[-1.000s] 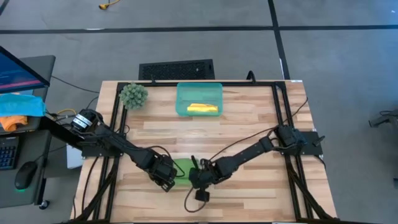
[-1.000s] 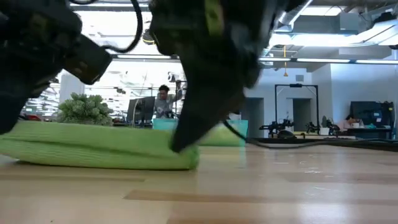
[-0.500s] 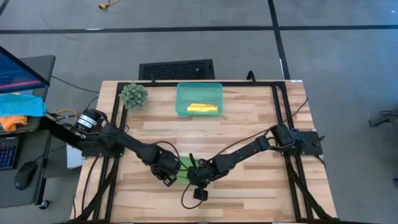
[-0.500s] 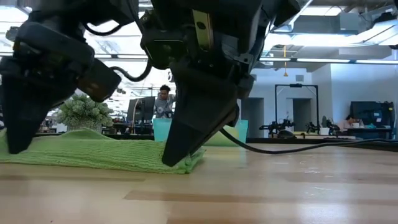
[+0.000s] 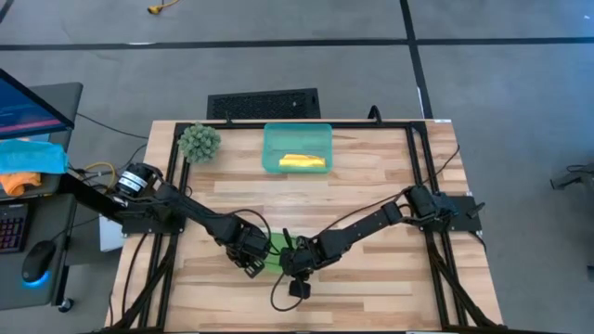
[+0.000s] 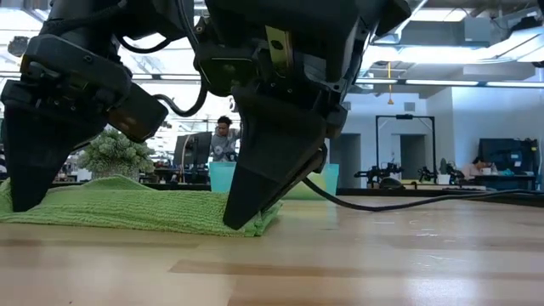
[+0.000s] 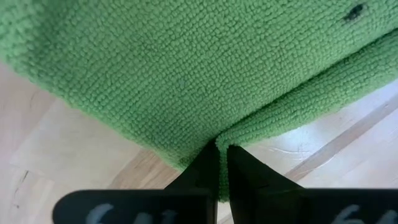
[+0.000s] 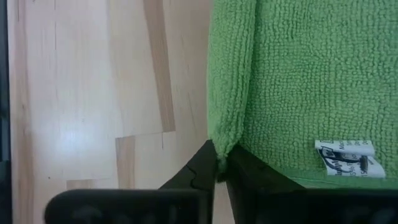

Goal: Roll microfiber towels into tight, uniform cylinder then place into a basket
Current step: Roll the green microfiber cloth

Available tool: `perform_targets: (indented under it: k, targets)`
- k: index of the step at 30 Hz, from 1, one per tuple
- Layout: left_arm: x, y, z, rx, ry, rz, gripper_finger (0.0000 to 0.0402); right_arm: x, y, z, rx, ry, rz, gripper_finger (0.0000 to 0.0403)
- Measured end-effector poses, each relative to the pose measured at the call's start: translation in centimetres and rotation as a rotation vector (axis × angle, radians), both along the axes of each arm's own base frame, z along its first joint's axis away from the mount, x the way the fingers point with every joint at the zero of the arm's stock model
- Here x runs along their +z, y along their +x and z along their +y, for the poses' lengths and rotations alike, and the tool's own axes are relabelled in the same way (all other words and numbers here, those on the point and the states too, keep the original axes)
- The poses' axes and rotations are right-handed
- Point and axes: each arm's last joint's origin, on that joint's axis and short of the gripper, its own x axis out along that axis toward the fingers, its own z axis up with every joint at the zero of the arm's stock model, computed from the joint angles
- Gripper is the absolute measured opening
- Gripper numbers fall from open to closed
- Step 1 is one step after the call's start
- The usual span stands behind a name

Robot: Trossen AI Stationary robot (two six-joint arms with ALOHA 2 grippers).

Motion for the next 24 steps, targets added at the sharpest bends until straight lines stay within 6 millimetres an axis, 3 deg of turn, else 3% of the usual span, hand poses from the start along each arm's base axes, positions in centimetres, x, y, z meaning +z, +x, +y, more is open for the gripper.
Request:
perform_targets:
  k: [12, 18, 24]
  targets:
    - [-0.1, -0.1, 0.0, -0.060, 0.005, -0.011, 0.0005, 0.4, -0.1, -0.6, 0.073, 0.002, 0.010, 0.0142]
    - [-0.2, -0.3, 0.1, -0.067, 0.021, 0.014, 0.0005, 3.5, -1.4, -0.7, 0.123, -0.076, -0.007, 0.0149]
    - [-0.2, -0.5, 0.2, -0.074, 0.027, 0.029, 0.0005, 5.4, -2.5, 1.6, 0.302, -0.272, -0.163, 0.0140]
